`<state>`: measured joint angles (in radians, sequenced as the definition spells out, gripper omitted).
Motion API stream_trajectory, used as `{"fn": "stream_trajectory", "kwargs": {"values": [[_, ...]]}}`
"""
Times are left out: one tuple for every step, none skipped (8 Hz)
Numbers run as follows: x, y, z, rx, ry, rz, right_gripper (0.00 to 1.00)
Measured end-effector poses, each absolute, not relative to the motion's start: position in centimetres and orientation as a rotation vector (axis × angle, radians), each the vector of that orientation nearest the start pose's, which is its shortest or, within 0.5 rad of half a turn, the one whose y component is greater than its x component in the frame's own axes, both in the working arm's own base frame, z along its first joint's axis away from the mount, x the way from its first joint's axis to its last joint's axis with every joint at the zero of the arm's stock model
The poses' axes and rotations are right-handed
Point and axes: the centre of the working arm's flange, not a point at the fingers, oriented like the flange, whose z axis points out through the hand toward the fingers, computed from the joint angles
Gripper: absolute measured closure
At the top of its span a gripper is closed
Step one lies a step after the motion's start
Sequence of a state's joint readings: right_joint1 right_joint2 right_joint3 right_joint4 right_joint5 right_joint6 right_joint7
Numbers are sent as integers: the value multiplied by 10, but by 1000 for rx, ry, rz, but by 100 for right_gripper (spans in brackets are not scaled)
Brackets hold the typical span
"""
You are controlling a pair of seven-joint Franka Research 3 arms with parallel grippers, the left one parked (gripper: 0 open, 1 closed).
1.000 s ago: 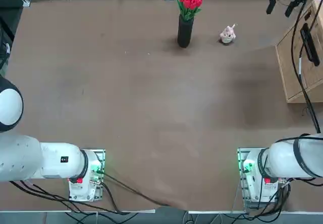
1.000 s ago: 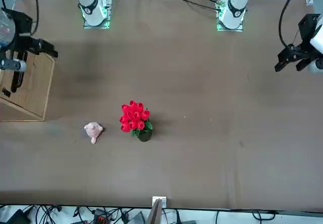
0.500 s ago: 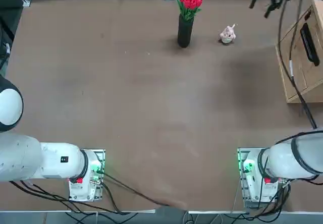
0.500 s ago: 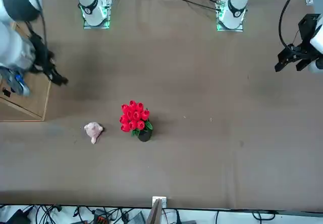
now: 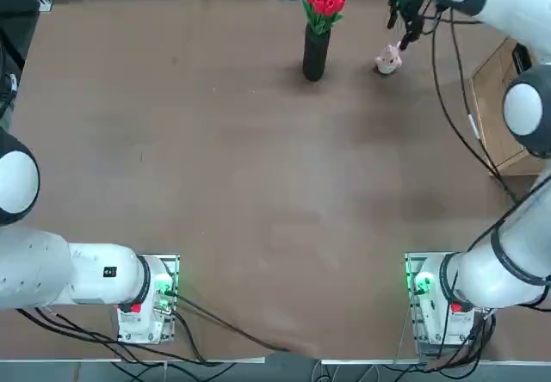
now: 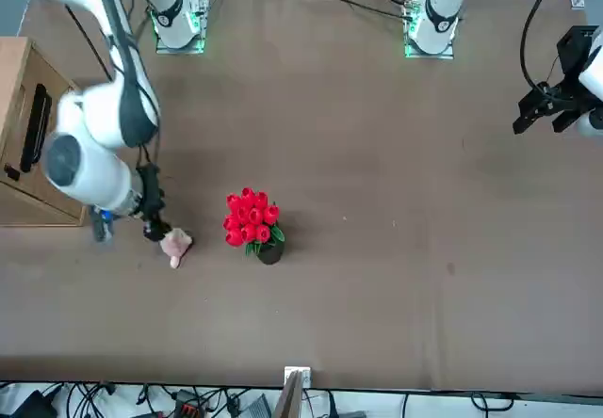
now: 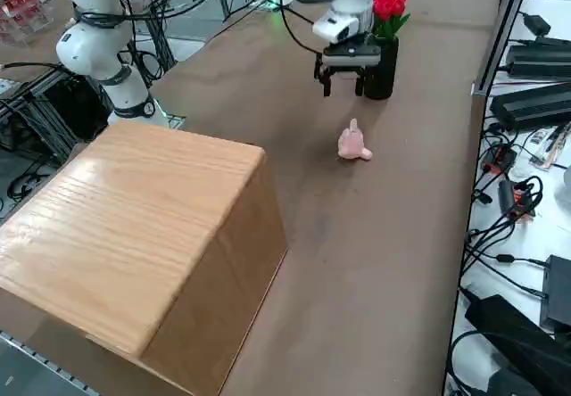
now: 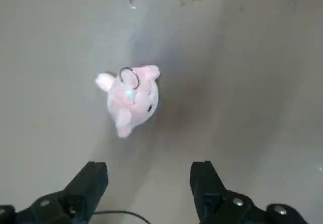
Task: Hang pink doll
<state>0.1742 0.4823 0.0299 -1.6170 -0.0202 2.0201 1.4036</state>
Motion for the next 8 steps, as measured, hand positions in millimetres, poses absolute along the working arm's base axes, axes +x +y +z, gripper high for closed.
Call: {"fn": "stream_trajectory", "kwargs": {"values": [[662, 139, 312, -2682, 1824, 21, 0], [666, 147, 291, -2666, 1875, -73, 0], [671, 153, 277, -2607, 1924, -160, 0], [673, 156, 273, -2564, 1945, -192, 0], [674, 156, 272, -2550, 1957, -196, 0], [673, 157, 267, -2550, 1966, -188, 0], [671, 163, 256, -2556, 1975, -177, 0], [668, 171, 243, -2564, 1981, -168, 0]]}}
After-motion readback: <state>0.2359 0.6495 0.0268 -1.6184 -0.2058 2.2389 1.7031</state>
